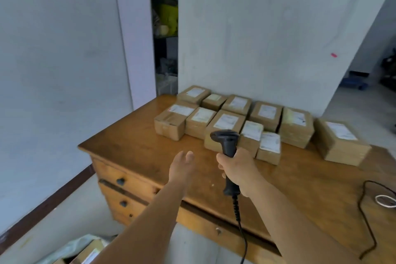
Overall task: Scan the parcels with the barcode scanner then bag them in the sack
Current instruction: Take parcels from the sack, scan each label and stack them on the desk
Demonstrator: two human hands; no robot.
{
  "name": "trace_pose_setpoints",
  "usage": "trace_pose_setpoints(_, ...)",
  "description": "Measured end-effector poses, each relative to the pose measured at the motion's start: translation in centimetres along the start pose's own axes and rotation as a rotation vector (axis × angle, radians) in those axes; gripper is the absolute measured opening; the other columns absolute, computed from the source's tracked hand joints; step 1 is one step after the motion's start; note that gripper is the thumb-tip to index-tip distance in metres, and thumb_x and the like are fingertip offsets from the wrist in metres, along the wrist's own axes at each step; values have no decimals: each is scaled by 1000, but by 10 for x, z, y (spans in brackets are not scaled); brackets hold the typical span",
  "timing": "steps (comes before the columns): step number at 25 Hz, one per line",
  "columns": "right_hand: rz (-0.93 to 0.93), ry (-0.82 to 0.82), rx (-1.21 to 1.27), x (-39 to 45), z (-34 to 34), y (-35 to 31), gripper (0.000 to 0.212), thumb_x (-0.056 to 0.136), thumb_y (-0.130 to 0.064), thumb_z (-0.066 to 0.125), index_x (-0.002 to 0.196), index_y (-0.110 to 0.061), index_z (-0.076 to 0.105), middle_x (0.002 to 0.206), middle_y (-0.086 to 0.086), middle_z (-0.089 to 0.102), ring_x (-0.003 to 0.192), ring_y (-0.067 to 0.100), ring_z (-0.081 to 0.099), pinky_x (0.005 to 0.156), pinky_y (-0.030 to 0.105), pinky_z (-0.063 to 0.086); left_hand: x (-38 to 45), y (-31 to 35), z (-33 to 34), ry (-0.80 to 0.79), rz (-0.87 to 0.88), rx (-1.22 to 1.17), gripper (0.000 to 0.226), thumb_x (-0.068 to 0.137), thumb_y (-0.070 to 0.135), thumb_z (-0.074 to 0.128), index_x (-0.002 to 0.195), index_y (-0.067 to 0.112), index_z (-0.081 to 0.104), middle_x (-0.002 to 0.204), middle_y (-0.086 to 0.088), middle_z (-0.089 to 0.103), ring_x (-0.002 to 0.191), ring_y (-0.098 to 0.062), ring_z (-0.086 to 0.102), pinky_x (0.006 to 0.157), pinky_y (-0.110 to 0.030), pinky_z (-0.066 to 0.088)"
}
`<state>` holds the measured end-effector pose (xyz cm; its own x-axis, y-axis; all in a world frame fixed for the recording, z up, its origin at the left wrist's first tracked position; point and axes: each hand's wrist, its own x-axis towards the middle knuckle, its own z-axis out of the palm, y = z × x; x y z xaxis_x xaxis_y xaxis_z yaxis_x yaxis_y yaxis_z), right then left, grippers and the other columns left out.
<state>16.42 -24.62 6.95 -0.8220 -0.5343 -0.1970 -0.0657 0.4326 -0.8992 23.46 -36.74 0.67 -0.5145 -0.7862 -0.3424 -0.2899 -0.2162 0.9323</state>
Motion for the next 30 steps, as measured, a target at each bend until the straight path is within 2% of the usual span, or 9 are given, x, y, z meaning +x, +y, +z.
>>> trace_pose_setpoints(4, -2, 53, 63, 43, -63, -7, 24, 90, -19, 58, 106, -1, 59, 105, 27, 66, 98, 40, 65, 88, 53, 54, 16, 40, 67, -29, 52, 82, 56, 100, 42, 40, 151, 25, 26, 153, -4, 34, 137, -29, 37, 110, -44, 35)
trace_pose_setpoints(9, 23, 31, 149, 81, -98, -21, 11, 88, -14, 59, 87, -3, 59, 73, 10, 64, 89, 35, 68, 71, 38, 50, 56, 62, 103, -32, 80, 213, 59, 98, 40, 45, 152, 24, 24, 153, -5, 35, 137, -28, 37, 110, -44, 36)
trace_pose_setpoints(13, 63, 16, 142, 105, -106, -32, 12, 90, -11, 57, 95, 1, 58, 90, 22, 68, 68, 21, 60, 58, 27, 46, 97, 76, 115, -63, 82, 322, 60, 98, 34, 47, 151, 16, 26, 153, -10, 35, 137, -30, 37, 108, -41, 36)
trace_pose_setpoints(15, 82, 28, 127, 121, -105, -34, 10, 90, -11, 57, 91, -1, 57, 95, 25, 69, 66, 20, 58, 56, 26, 44, 123, 81, 121, -81, 117, 424, 51, 97, 26, 50, 140, 2, 41, 141, -19, 48, 127, -34, 48, 101, -40, 42)
trace_pose_setpoints(17, 103, 45, 126, 137, -102, -38, 12, 89, -11, 58, 94, -1, 59, 88, 19, 69, 71, 24, 61, 63, 30, 50, 149, 83, 125, -90, 123, 515, 50, 95, 29, 50, 135, -1, 43, 137, -21, 49, 123, -35, 50, 102, -44, 43)
trace_pose_setpoints(20, 126, 75, 149, 163, -94, -46, 7, 88, -9, 58, 85, -3, 59, 84, 15, 65, 78, 27, 64, 81, 44, 56, 177, 79, 128, -132, 49, 613, 64, 98, 39, 42, 149, 6, 22, 149, -12, 35, 131, -31, 41, 108, -44, 37)
trace_pose_setpoints(23, 177, 62, 189, 180, -90, -55, 11, 89, -8, 58, 79, -7, 55, 85, 15, 63, 73, 27, 64, 71, 39, 53, 194, 76, 126, -125, 17, 636, 60, 99, 43, 39, 144, 4, 33, 130, -11, 53, 110, -25, 55, 83, -32, 47)
trace_pose_setpoints(26, 245, 34, 188, 191, -84, -63, 5, 91, -10, 59, 90, -6, 57, 85, 13, 65, 66, 23, 65, 63, 34, 52, 203, 73, 124, -278, -46, 686, 43, 99, 43, 41, 123, 10, 52, 82, -3, 60, 74, -13, 62, 51, -19, 38)
trace_pose_setpoints(30, 279, 4, 136, 201, -73, -72, 18, 92, -12, 59, 107, -4, 57, 88, 14, 69, 72, 25, 68, 65, 34, 56, 207, 65, 124, -338, -110, 623, 37, 98, 42, 43, 117, 12, 55, 77, -4, 56, 52, -11, 43, 48, -21, 36)
